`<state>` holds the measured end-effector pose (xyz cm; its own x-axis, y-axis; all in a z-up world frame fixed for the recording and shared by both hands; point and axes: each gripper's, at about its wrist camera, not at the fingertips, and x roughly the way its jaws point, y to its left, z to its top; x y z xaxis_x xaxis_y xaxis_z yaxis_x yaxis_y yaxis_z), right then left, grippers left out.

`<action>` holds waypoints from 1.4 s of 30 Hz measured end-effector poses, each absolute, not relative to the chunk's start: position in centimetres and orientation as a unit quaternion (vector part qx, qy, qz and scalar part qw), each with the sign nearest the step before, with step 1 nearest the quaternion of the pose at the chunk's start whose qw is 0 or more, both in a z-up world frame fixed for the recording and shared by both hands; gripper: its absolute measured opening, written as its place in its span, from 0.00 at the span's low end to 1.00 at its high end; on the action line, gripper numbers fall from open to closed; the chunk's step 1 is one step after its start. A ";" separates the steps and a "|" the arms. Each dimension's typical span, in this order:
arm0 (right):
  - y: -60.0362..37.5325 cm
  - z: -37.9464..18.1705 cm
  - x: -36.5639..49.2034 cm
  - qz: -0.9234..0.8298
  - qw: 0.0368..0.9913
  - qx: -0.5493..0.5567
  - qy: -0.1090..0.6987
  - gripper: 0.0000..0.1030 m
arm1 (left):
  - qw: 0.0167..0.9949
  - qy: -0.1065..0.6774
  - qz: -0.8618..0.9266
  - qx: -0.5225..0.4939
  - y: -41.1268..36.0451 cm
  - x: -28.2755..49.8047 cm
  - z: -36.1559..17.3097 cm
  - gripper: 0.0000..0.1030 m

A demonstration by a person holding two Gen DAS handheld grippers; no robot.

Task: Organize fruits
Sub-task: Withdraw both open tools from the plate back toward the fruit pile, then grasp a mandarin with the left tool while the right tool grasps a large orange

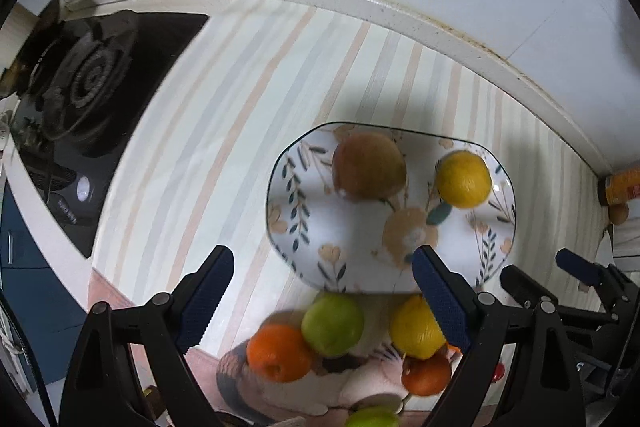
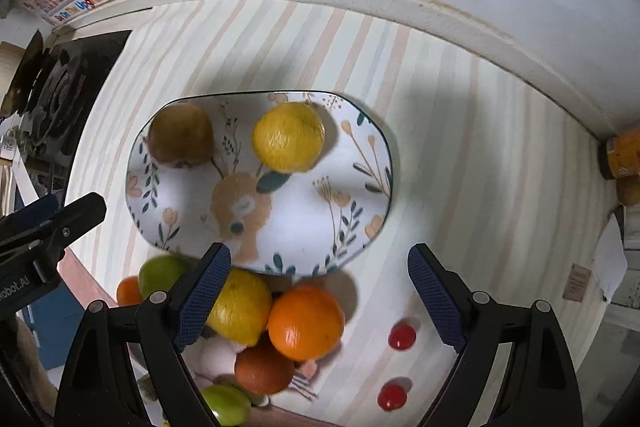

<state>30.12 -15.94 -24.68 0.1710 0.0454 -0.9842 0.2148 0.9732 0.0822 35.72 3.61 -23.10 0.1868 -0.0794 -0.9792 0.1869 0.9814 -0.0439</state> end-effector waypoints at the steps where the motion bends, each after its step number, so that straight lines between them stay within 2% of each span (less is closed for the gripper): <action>1: -15.8 -24.3 29.8 -0.053 0.761 0.102 0.639 0.90 | 0.773 0.627 -0.086 0.047 3.6 35.2 -22.7 0.89; 17: -13.5 -15.0 22.4 -0.024 0.808 0.107 0.579 0.90 | 0.821 0.560 -0.106 0.037 5.2 27.9 -14.7 0.89; 25: -13.8 -13.5 20.6 -0.023 0.816 0.131 0.563 0.90 | 0.831 0.543 -0.115 0.022 5.8 26.5 -12.8 0.89; 27: -14.1 -14.2 20.7 -0.022 0.808 0.147 0.570 0.90 | 0.833 0.542 -0.112 0.022 6.0 26.7 -13.1 0.89; 31: -14.8 -17.5 21.0 -0.025 0.787 0.179 0.590 0.90 | 0.832 0.545 -0.101 0.019 7.0 27.5 -14.5 0.98; 39: -16.8 -27.0 22.1 -0.046 0.728 0.245 0.639 0.90 | 0.787 0.612 -0.073 0.022 9.3 29.3 -22.1 0.98; 42: -17.8 -29.8 22.7 -0.053 0.712 0.276 0.644 0.83 | 0.770 0.632 -0.076 0.041 9.2 29.1 -25.1 0.96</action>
<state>22.68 -17.76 -29.78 0.1650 0.2797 -0.9458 0.4311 0.8420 0.3242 29.10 9.21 -25.09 0.1893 -0.0644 -0.9798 0.1689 0.9851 -0.0321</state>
